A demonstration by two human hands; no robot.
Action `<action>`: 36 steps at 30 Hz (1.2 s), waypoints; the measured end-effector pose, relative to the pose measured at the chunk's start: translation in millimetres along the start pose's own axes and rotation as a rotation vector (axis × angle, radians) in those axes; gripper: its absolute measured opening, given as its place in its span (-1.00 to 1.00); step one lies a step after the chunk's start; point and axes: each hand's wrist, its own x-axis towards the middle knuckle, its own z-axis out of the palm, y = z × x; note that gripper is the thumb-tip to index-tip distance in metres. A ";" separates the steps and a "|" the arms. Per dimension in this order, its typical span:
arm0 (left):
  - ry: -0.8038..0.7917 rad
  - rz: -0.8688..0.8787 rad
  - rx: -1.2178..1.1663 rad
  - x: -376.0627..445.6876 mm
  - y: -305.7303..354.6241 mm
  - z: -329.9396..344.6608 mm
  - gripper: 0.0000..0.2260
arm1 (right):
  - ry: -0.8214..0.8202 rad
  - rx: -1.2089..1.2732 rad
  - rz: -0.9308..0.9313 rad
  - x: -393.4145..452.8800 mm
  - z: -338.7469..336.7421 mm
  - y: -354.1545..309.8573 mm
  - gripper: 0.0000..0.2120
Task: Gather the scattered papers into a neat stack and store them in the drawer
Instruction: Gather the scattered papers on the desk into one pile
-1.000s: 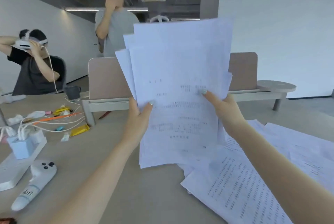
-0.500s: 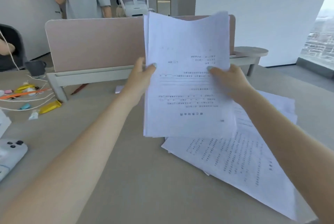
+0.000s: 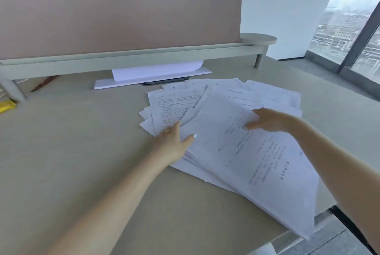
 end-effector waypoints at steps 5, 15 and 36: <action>0.262 0.066 0.251 -3.8 -4.9 23.2 -0.36 | -0.050 -0.058 -0.011 3.9 -0.3 -11.2 -0.70; 0.495 0.204 -0.068 10.4 -5.8 12.4 -0.47 | 0.002 0.395 -0.025 -8.2 -9.6 9.8 -0.87; -0.035 -0.172 -0.492 86.7 59.9 1.6 -0.75 | 0.310 0.915 0.382 15.3 -13.1 34.3 -0.70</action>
